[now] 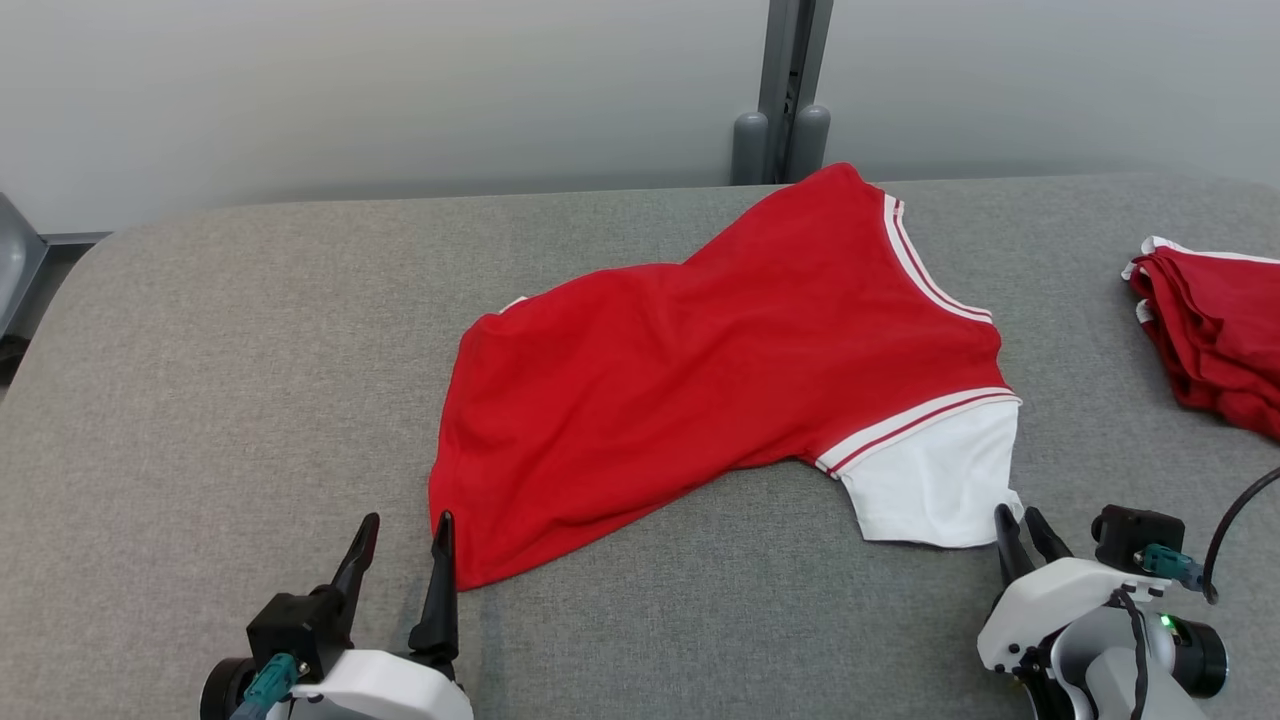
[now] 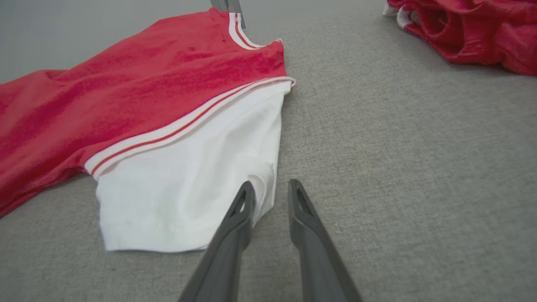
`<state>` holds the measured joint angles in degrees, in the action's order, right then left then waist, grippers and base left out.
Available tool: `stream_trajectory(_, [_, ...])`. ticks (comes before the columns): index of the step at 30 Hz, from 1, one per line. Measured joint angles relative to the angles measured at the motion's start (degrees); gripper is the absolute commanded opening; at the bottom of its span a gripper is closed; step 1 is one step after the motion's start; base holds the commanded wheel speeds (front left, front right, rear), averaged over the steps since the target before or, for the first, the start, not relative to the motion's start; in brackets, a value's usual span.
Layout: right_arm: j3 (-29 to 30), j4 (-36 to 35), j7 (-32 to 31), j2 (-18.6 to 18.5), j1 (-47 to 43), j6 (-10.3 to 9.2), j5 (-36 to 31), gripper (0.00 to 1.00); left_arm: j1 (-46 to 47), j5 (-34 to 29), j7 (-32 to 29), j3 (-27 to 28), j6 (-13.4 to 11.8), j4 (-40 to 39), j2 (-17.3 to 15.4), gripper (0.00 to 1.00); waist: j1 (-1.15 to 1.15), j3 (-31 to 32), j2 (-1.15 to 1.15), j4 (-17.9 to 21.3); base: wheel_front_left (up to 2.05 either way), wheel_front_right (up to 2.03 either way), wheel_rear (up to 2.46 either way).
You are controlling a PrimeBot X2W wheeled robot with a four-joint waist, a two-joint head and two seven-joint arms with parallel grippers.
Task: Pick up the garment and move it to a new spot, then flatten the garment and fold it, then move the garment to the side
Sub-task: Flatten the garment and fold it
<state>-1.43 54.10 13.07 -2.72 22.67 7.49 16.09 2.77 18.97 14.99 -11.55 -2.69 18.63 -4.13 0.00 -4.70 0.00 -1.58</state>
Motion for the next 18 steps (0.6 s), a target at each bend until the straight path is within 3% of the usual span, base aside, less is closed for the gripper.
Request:
stream_trajectory(3, [-0.6, 2.2, 0.6, 0.0, 1.1, 0.00, 2.0, 0.19, 0.1, -0.5, 0.0, 0.3, 0.1, 0.1, 0.1, 1.00, 0.00, 0.0, 0.00, 0.4, 0.00, 0.00, 0.00])
stream_trajectory(4, [-0.9, 2.7, 0.7, 0.0, 1.4, 0.00, 2.6, 0.02, 0.1, -0.7, 0.0, 0.4, 0.2, 0.2, 0.1, 1.00, 0.00, 0.0, 0.00, 0.5, 0.00, 0.00, 0.00])
stream_trajectory(12, [-1.4, 1.8, 1.8, 0.0, 0.8, 0.00, 8.5, 0.00, 0.1, -1.2, 0.0, 0.7, 0.7, 0.6, 0.4, 1.00, 0.00, 0.3, 0.00, 1.4, 0.00, 0.00, 0.00])
stream_trajectory(18, [1.4, -8.3, 1.9, 0.0, -5.5, 0.00, 10.0, 0.00, -0.7, 1.0, 0.0, 0.5, 2.2, 2.4, 0.8, 1.00, 0.00, 0.5, 0.00, 2.6, 0.00, 0.00, 0.00])
